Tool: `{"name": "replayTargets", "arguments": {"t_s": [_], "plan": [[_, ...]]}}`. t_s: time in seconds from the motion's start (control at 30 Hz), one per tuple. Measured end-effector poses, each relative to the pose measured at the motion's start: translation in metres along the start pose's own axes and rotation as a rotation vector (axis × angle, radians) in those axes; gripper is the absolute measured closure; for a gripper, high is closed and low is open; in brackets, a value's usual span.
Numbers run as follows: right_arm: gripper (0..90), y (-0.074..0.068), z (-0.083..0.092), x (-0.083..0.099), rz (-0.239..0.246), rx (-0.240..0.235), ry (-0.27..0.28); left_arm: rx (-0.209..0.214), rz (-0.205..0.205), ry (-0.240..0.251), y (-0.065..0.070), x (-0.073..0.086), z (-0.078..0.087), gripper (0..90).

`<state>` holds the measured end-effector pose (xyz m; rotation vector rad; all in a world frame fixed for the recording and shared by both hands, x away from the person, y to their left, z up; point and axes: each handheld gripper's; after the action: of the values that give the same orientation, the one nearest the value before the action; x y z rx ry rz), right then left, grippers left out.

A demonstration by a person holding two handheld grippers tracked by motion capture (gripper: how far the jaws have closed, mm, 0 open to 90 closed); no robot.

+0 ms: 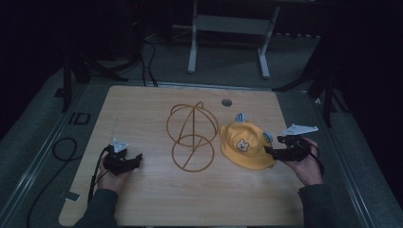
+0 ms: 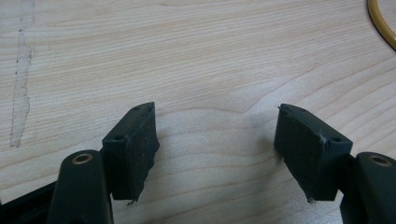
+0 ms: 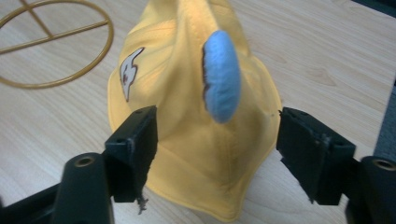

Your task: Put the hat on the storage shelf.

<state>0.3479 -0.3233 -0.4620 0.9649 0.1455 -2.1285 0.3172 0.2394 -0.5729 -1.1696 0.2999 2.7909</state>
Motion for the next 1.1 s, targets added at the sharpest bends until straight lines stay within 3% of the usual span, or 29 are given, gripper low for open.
{"name": "replayTargets", "arguments": {"t_s": [0.17, 0.33, 0.53, 0.6, 0.77, 1.1], "plan": [[17.2, -0.002, -0.001, -0.009, 0.025, -0.018, -0.006, 0.001, -0.001, 0.0, 0.0, 0.0, 0.0, 29.6], [15.1, -0.001, -0.002, -0.016, 0.047, -0.065, -0.009, 0.001, -0.003, -0.001, 0.0, 0.0, 0.0, 29.6], [13.8, 0.003, -0.003, -0.026, 0.07, -0.116, -0.053, 0.002, -0.003, -0.001, 0.0, 0.0, 0.0, 29.4], [14.6, 0.005, -0.005, -0.028, 0.09, -0.135, -0.064, 0.002, -0.006, -0.004, 0.0, 0.0, 0.0, 29.2], [20.6, 0.009, -0.007, -0.035, 0.138, -0.134, -0.118, 0.003, -0.006, -0.004, 0.0, 0.0, 0.0, 28.9], [36.5, 0.019, -0.008, -0.059, 0.19, -0.153, -0.176, 0.003, -0.004, -0.003, 0.0, 0.0, 0.0, 28.8]]}}
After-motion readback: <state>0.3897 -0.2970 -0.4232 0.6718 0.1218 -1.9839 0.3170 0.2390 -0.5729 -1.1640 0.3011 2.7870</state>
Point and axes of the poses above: each handheld gripper's, and its own axes: z roughly backward along the jaws, x roughly out of its underside, y roughly to its right, and after that the axes turned 11 degrees about z, right-handed
